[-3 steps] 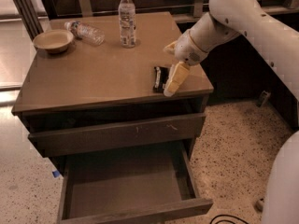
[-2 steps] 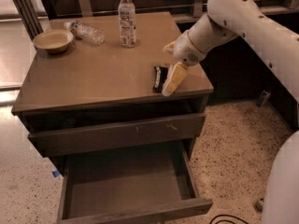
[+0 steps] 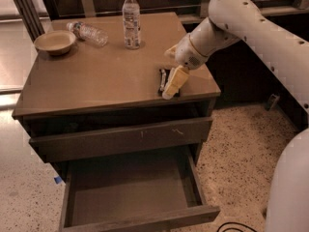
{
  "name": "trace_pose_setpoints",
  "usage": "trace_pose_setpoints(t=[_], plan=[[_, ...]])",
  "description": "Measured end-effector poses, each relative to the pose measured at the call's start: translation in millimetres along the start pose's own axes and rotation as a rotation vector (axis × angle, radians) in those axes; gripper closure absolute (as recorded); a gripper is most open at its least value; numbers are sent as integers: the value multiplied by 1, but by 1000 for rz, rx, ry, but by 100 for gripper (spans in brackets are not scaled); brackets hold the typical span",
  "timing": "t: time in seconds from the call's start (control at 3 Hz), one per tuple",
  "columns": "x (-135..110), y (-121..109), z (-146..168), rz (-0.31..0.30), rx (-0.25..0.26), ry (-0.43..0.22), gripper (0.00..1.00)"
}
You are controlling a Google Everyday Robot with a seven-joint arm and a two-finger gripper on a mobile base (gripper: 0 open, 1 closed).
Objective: Place rxbar chocolate into middle drawer
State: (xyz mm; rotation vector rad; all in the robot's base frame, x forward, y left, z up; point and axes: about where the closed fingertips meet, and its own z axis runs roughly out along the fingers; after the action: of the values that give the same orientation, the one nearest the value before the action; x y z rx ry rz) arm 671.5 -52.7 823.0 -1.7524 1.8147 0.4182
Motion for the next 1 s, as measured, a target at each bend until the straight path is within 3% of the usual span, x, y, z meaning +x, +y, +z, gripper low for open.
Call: trace_pose_setpoints(t=[0.33, 1.0], plan=[[3, 1, 6, 16, -9, 6, 16], [21, 6, 9, 67, -21, 36, 17]])
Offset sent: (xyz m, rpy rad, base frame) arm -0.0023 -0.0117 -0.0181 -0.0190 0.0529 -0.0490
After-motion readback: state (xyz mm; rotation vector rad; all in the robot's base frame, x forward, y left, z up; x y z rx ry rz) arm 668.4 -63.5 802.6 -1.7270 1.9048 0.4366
